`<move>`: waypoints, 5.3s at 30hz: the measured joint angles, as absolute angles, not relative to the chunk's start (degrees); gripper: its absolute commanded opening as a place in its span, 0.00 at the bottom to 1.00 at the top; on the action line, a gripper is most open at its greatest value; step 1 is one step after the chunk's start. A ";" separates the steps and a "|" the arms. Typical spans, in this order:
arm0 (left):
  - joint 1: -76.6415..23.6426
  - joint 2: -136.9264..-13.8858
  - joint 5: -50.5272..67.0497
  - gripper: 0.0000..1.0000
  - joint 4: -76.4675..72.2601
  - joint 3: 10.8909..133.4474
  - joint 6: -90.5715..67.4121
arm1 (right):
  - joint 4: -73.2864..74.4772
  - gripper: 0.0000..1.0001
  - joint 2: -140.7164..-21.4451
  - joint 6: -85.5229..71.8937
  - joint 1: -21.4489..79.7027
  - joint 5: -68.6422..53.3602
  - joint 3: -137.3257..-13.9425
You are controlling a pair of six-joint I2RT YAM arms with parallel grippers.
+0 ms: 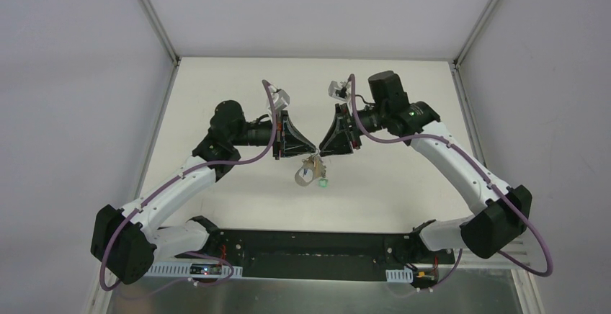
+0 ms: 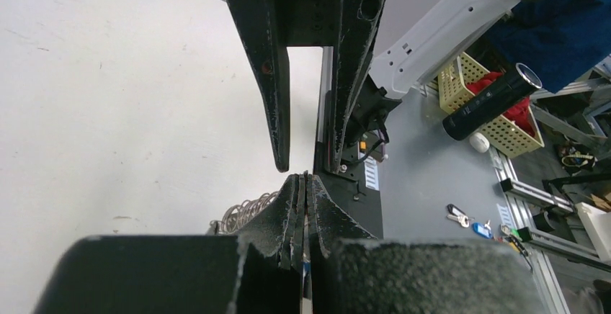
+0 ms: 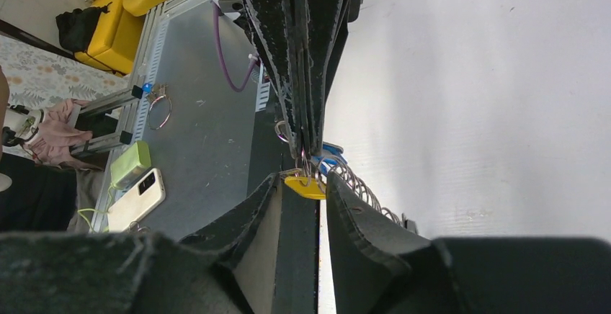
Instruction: Put the keys on the keyring
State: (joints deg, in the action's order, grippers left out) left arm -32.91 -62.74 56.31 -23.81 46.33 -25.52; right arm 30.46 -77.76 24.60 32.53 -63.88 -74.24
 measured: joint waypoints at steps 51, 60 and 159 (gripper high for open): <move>-32.51 -61.98 50.70 0.55 -9.43 49.17 -9.67 | 48.34 0.00 -83.57 35.35 42.26 -40.97 -86.96; -32.51 -62.26 52.03 0.45 -10.72 49.10 -9.41 | 52.38 0.00 -86.67 36.84 43.40 -37.08 -90.13; -32.51 -63.94 56.62 0.00 -26.35 45.04 -23.66 | 36.07 0.16 -82.65 27.31 33.06 -64.20 -74.59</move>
